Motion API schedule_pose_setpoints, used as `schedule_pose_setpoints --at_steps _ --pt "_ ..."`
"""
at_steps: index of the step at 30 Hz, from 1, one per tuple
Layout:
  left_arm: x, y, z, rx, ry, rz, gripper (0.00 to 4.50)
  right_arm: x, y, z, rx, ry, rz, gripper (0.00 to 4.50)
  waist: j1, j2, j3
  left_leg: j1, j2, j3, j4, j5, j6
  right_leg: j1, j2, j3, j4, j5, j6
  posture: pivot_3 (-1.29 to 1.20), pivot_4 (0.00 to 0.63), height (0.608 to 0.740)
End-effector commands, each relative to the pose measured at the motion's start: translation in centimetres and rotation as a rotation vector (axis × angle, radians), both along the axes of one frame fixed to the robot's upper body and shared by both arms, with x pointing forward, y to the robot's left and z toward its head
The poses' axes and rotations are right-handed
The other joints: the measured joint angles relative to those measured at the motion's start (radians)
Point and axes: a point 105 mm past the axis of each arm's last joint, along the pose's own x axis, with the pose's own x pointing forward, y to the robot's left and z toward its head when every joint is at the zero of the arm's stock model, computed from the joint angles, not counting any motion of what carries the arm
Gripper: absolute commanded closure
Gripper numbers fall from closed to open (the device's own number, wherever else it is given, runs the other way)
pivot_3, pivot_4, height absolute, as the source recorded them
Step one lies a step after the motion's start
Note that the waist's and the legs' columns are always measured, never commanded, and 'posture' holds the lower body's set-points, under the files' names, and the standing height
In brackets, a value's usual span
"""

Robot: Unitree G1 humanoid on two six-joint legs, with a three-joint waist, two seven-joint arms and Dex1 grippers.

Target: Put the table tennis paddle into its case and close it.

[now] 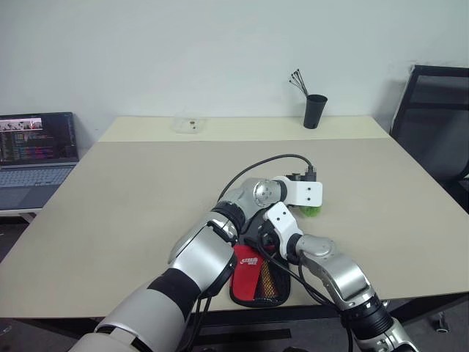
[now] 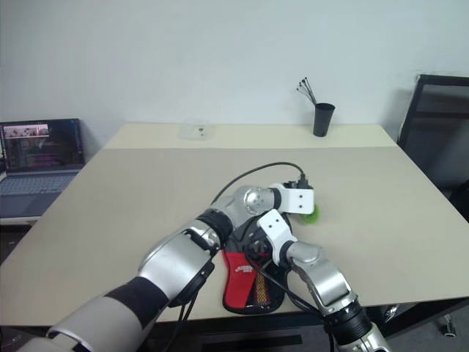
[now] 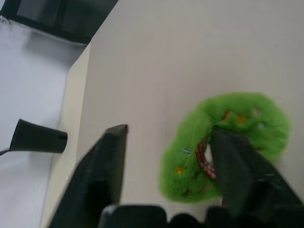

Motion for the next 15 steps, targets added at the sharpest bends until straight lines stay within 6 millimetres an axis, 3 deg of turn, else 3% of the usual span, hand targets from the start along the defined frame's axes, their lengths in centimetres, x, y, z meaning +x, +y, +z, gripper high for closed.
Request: schedule_pose_setpoints --at_steps 1,7,10,15 --pt "1.0 0.0 3.1 -0.08 -0.058 0.064 0.64 -1.0 -1.2 -5.1 -0.126 0.173 -0.023 0.0 -0.001 0.0 0.0 0.0 0.0 0.0 0.0 0.0 0.0 0.0 0.0 0.0 0.0 0.0 0.0 0.0 0.15 0.74" --pt "3.1 3.5 4.2 -0.126 -0.077 0.197 0.64 -0.5 -1.5 -4.5 -0.126 0.151 -0.045 0.0 -0.005 0.003 -0.002 0.001 0.001 0.0 0.0 0.0 0.0 0.0 0.001 0.0 0.001 0.0 0.0 0.0 0.15 0.74" --pt "4.3 6.3 5.4 -0.18 -0.09 0.278 0.64 -0.4 -1.4 -3.9 -0.102 0.151 -0.051 0.0 -0.005 0.003 -0.002 0.001 0.001 0.0 0.0 0.0 0.0 0.0 0.001 0.0 0.001 0.0 0.0 0.0 0.15 0.74" --pt "5.5 10.4 7.2 -0.323 -0.054 0.381 0.64 -0.5 -1.0 -1.7 -0.031 0.128 -0.045 0.0 -0.005 0.003 -0.002 0.0 0.001 0.0 0.0 0.0 0.0 0.0 0.001 0.0 0.001 0.0 0.0 0.0 0.15 0.74"
